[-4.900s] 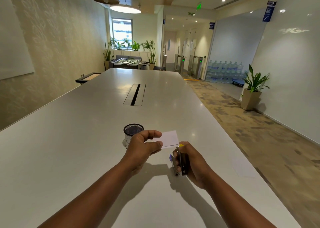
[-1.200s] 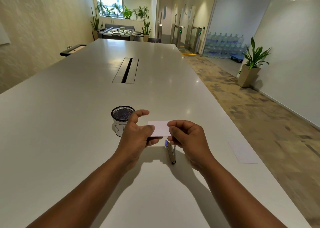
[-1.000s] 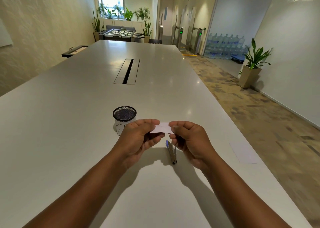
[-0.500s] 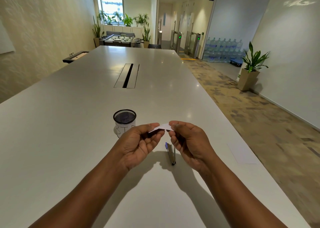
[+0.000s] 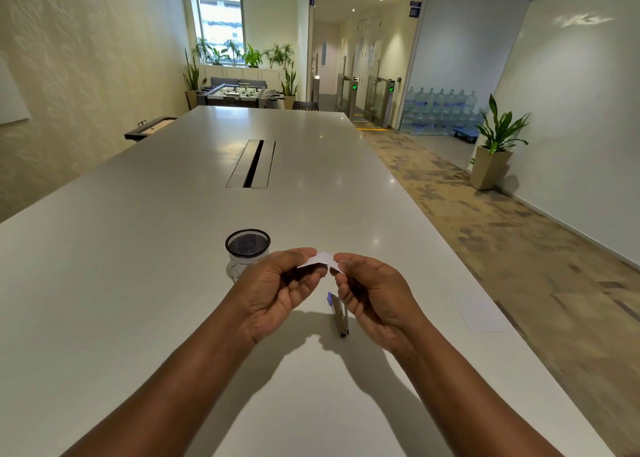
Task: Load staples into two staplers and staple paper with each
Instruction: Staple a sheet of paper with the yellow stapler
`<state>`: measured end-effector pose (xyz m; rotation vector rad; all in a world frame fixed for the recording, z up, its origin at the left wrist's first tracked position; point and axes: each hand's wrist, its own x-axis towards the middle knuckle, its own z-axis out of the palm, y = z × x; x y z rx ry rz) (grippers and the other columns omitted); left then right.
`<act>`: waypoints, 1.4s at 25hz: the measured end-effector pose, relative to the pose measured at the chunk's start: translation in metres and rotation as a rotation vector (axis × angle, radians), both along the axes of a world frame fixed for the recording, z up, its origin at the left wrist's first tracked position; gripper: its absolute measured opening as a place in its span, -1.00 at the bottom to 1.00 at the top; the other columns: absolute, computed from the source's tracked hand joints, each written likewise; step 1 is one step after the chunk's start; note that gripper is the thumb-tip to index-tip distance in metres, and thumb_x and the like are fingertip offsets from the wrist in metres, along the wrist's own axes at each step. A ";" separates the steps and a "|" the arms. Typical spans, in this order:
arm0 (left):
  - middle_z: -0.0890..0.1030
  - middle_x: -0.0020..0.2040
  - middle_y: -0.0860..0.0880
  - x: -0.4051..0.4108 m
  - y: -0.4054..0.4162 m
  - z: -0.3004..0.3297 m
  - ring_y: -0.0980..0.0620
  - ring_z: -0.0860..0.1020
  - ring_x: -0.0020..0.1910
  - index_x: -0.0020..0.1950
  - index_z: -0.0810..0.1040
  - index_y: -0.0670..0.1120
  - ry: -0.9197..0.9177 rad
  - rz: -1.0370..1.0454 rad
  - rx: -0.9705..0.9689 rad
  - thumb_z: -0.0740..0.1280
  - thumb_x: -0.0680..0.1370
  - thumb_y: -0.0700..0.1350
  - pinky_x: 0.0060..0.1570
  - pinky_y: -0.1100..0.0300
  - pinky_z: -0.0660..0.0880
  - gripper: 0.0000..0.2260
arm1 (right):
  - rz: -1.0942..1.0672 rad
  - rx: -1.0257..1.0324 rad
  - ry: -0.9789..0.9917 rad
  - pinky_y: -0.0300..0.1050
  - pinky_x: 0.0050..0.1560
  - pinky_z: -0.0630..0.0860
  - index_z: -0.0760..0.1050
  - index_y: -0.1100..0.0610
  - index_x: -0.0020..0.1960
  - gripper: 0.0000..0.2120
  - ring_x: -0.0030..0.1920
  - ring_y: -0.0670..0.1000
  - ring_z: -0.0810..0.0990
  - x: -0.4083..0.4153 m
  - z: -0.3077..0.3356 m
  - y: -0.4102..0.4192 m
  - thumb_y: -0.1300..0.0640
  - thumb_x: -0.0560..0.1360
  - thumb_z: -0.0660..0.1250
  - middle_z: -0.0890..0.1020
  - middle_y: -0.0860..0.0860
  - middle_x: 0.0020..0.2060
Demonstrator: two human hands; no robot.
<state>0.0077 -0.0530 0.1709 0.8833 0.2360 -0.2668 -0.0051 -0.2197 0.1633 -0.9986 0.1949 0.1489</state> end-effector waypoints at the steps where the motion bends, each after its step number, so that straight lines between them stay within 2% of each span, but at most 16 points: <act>1: 0.68 -0.04 -0.35 0.000 0.000 0.001 -0.12 0.72 -0.25 0.03 0.62 -0.37 -0.006 0.000 0.016 0.36 0.53 -0.37 -0.15 0.14 0.66 -0.88 | 0.001 0.009 0.013 -0.26 -0.30 0.62 0.62 0.38 0.10 -0.84 -0.36 -0.03 0.61 -0.001 -0.001 0.000 0.37 0.54 0.38 0.68 0.19 -0.25; 5: 0.68 -0.05 -0.36 -0.002 -0.001 0.002 -0.13 0.72 -0.24 0.03 0.61 -0.38 -0.012 0.007 0.059 0.38 0.51 -0.38 -0.16 0.15 0.66 -0.87 | -0.001 0.039 0.039 -0.26 -0.31 0.63 0.62 0.38 0.08 -0.85 -0.36 -0.03 0.60 -0.004 -0.003 0.001 0.38 0.53 0.39 0.68 0.20 -0.25; 13: 0.65 0.00 -0.38 -0.007 0.002 -0.007 -0.10 0.71 -0.28 0.07 0.61 -0.37 0.046 -0.036 -0.052 0.26 0.56 -0.42 -0.20 0.17 0.67 -0.83 | -0.043 -0.034 -0.072 -0.25 -0.28 0.62 0.64 0.33 0.07 -0.88 -0.34 -0.01 0.59 -0.007 0.004 0.002 0.34 0.55 0.38 0.67 0.18 -0.29; 15: 0.65 0.01 -0.38 -0.008 0.003 -0.007 -0.10 0.71 -0.29 0.07 0.61 -0.38 0.057 -0.029 -0.065 0.27 0.56 -0.40 -0.19 0.16 0.66 -0.84 | -0.033 -0.073 -0.082 -0.24 -0.28 0.62 0.63 0.34 0.08 -0.87 -0.34 -0.01 0.59 -0.008 0.003 0.002 0.34 0.55 0.38 0.66 0.18 -0.29; 20: 0.68 -0.11 -0.33 -0.009 0.002 -0.002 -0.09 0.71 -0.32 0.02 0.61 -0.39 0.051 0.000 -0.045 0.35 0.53 -0.38 -0.21 0.17 0.65 -0.88 | -0.019 -0.117 -0.070 -0.24 -0.29 0.62 0.62 0.36 0.08 -0.87 -0.36 -0.01 0.59 -0.010 -0.001 0.004 0.36 0.55 0.37 0.66 0.18 -0.28; 24: 0.68 0.00 -0.37 -0.008 0.001 -0.002 -0.12 0.71 -0.23 0.06 0.61 -0.38 0.040 0.023 0.005 0.41 0.48 -0.37 -0.17 0.15 0.65 -0.82 | -0.006 -0.105 -0.033 -0.23 -0.31 0.60 0.63 0.35 0.08 -0.86 -0.37 -0.02 0.57 -0.008 -0.004 0.004 0.36 0.55 0.37 0.67 0.19 -0.27; 26: 0.67 0.02 -0.37 -0.008 0.002 -0.004 -0.11 0.71 -0.24 0.06 0.62 -0.37 0.036 0.027 0.022 0.40 0.49 -0.37 -0.21 0.17 0.66 -0.83 | 0.011 -0.102 -0.025 -0.23 -0.31 0.59 0.63 0.35 0.08 -0.86 -0.38 -0.01 0.56 -0.007 -0.004 0.003 0.37 0.54 0.36 0.67 0.18 -0.28; 31: 0.68 -0.10 -0.31 -0.009 0.002 -0.007 -0.06 0.69 -0.34 0.05 0.64 -0.33 0.028 0.011 0.042 0.30 0.53 -0.42 -0.34 0.22 0.65 -0.84 | 0.015 -0.110 -0.057 -0.22 -0.31 0.57 0.63 0.36 0.07 -0.86 -0.38 0.00 0.54 -0.005 -0.004 0.001 0.38 0.54 0.35 0.62 0.17 -0.31; 35: 0.69 -0.18 -0.26 -0.008 0.000 -0.006 -0.04 0.68 -0.35 -0.04 0.67 -0.30 0.028 0.001 0.071 0.34 0.52 -0.40 -0.37 0.24 0.63 -0.88 | 0.013 -0.171 -0.105 -0.20 -0.29 0.57 0.64 0.34 0.05 -0.88 -0.36 0.00 0.55 -0.004 -0.006 0.001 0.37 0.55 0.35 0.61 0.17 -0.31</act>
